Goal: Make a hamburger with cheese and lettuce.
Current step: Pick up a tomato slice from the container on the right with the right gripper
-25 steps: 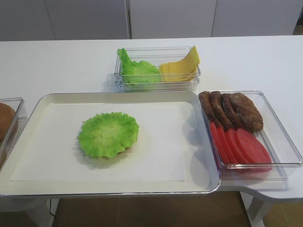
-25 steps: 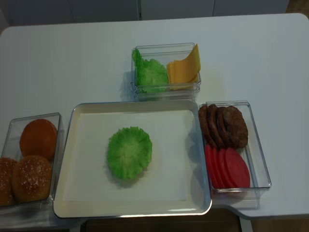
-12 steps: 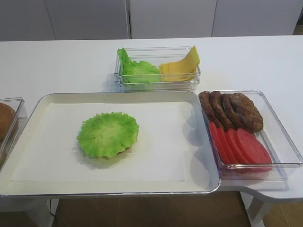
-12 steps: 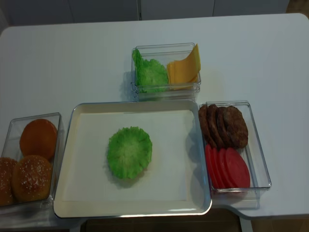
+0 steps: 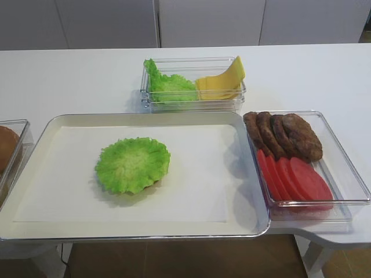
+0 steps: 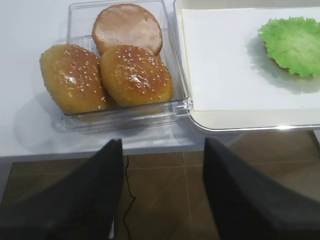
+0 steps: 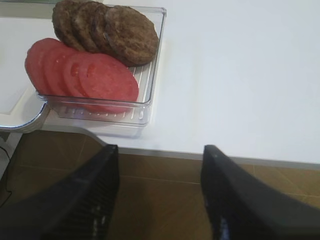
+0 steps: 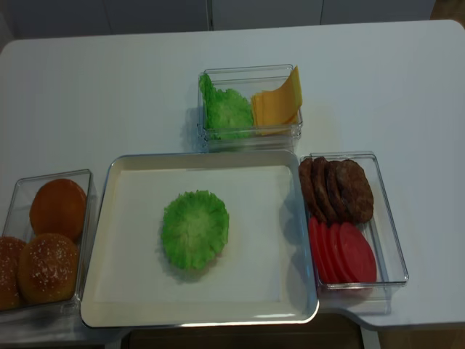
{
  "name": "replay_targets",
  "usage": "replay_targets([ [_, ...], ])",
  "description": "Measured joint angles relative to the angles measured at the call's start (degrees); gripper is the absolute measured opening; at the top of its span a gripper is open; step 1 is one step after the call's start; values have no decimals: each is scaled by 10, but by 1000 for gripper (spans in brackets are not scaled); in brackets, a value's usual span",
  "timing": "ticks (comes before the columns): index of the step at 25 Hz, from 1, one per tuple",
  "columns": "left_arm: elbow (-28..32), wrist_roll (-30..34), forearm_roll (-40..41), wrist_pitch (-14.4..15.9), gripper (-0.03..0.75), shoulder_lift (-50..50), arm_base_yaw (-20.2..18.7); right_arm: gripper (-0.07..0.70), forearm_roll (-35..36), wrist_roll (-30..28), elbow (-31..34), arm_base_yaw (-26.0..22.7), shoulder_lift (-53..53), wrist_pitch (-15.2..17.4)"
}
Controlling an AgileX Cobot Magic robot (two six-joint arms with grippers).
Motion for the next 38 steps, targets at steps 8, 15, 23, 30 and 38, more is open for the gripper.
replay_targets([
  [8,0,0,0,0,382,0,0,397,0,0,0,0,0,0],
  [15,0,0,0,0,382,0,0,398,0,2,-1,0,0,-4],
  [23,0,0,0,0,382,0,0,398,46,5,-53,0,47,-18],
  [30,0,0,0,0,382,0,0,398,68,47,-106,0,150,-112],
  [38,0,0,0,0,382,0,0,397,126,19,-145,0,285,-118],
])
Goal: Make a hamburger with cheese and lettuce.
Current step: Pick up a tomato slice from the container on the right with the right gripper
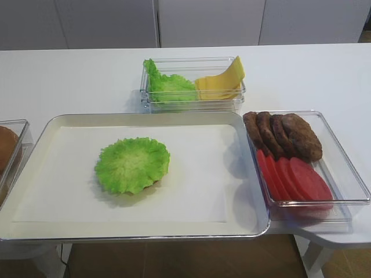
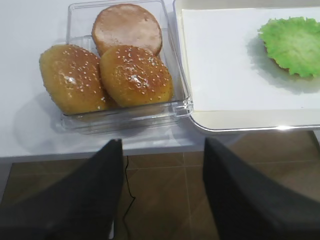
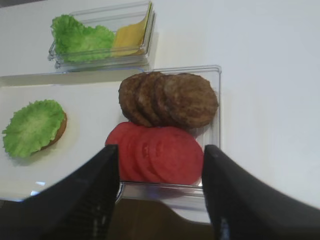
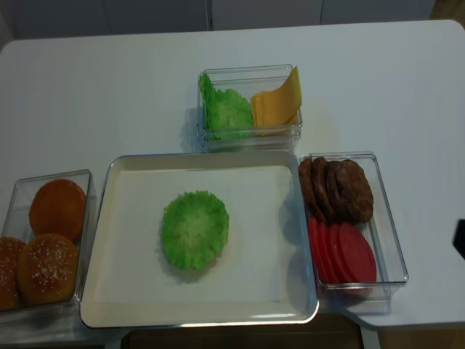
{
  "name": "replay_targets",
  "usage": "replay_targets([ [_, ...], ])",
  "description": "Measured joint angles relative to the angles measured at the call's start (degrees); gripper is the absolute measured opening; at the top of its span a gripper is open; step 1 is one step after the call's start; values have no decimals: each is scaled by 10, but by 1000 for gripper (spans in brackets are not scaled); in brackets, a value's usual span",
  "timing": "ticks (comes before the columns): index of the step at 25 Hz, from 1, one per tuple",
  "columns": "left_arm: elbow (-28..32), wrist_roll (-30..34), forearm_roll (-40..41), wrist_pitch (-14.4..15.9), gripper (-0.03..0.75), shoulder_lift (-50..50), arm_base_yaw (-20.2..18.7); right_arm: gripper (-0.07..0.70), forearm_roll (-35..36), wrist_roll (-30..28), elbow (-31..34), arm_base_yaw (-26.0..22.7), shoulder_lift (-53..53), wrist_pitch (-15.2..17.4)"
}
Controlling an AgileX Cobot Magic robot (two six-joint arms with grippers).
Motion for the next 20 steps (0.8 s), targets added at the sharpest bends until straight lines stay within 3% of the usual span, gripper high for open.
replay_targets([
  [7,0,0,0,0,382,0,0,397,36,-16,-24,8,120,-2],
  [14,0,0,0,0,382,0,0,397,30,-9,-73,54,233,-12],
  [20,0,0,0,0,382,0,0,397,-11,34,-124,116,327,-12],
])
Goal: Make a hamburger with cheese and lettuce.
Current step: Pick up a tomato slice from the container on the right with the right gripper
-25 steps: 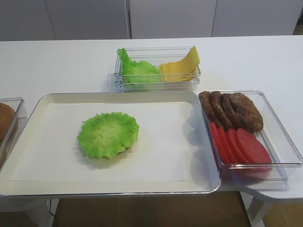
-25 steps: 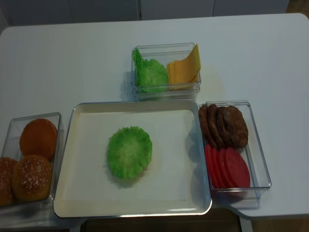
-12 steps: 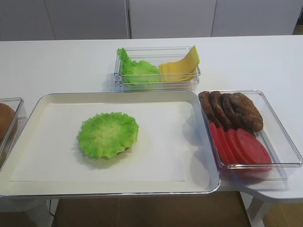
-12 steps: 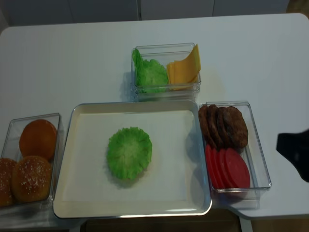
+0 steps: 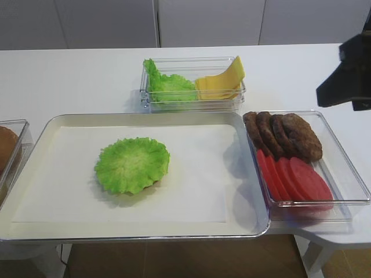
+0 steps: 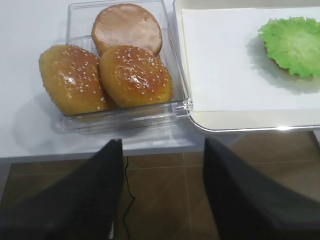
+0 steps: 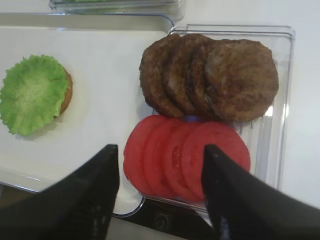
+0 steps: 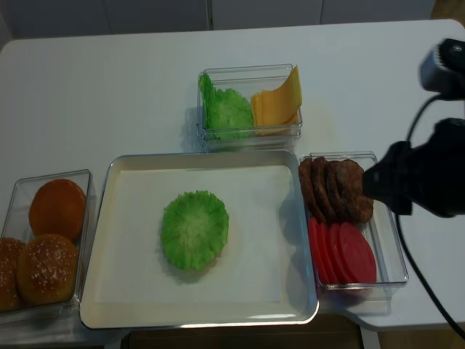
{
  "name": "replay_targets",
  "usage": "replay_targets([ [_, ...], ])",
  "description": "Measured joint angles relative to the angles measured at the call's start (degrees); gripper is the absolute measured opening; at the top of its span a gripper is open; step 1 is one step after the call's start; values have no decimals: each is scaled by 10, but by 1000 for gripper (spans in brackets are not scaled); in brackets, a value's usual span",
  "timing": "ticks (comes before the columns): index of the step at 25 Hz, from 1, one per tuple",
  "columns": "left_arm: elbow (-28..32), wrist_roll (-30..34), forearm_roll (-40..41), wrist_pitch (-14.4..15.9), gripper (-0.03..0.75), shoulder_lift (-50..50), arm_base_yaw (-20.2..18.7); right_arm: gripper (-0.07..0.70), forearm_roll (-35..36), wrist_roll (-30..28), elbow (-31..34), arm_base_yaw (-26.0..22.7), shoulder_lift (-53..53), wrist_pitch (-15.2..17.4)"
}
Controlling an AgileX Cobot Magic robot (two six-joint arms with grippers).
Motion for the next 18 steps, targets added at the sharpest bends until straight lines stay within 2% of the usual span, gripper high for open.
replay_targets([
  [3,0,0,0,0,382,0,0,397,-45,36,-18,48,36,0],
  [10,0,0,0,0,382,0,0,397,-191,171,-46,174,108,5],
  [13,0,0,0,0,382,0,0,397,-228,226,-63,215,140,20],
  [18,0,0,0,0,382,0,0,397,-281,283,-98,263,201,61],
])
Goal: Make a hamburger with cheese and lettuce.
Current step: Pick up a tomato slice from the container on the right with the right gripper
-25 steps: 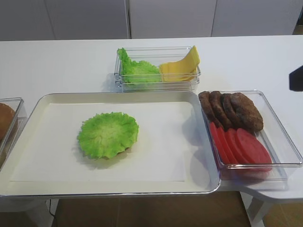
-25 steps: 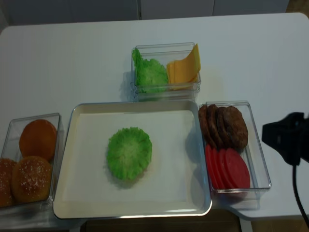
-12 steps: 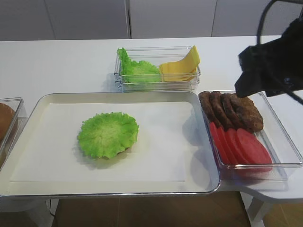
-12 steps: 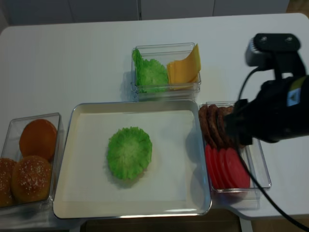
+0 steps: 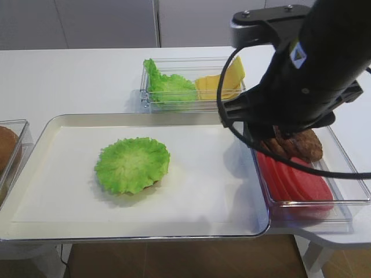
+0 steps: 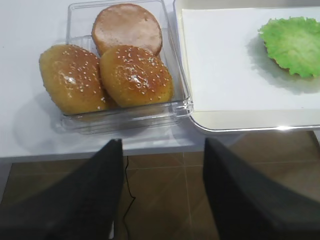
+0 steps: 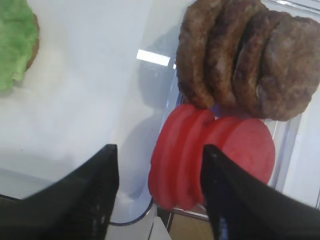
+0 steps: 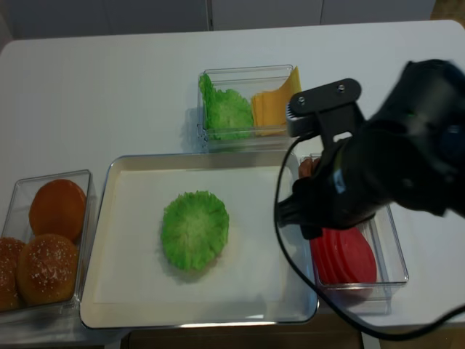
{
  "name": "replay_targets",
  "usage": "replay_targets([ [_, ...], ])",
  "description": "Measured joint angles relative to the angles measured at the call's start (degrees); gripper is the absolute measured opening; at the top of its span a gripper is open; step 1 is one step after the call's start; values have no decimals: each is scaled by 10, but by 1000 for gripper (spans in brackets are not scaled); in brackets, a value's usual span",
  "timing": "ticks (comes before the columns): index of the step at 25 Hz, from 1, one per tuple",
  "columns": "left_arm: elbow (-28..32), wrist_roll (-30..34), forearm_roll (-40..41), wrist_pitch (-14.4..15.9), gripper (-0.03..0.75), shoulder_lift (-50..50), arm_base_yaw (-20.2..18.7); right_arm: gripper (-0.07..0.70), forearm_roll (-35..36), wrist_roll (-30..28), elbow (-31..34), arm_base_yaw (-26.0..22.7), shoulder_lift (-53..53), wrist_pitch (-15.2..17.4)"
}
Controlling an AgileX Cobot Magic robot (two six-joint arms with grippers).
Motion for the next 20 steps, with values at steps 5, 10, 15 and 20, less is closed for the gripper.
replay_targets([
  [5,0,0,0,0,382,0,0,396,-24,33,-22,17,48,28],
  [10,0,0,0,0,382,0,0,359,-25,34,-25,17,75,35],
  [15,0,0,0,0,382,0,0,330,-25,33,-26,17,87,33],
  [20,0,0,0,0,382,0,0,326,-28,32,-25,17,100,33],
])
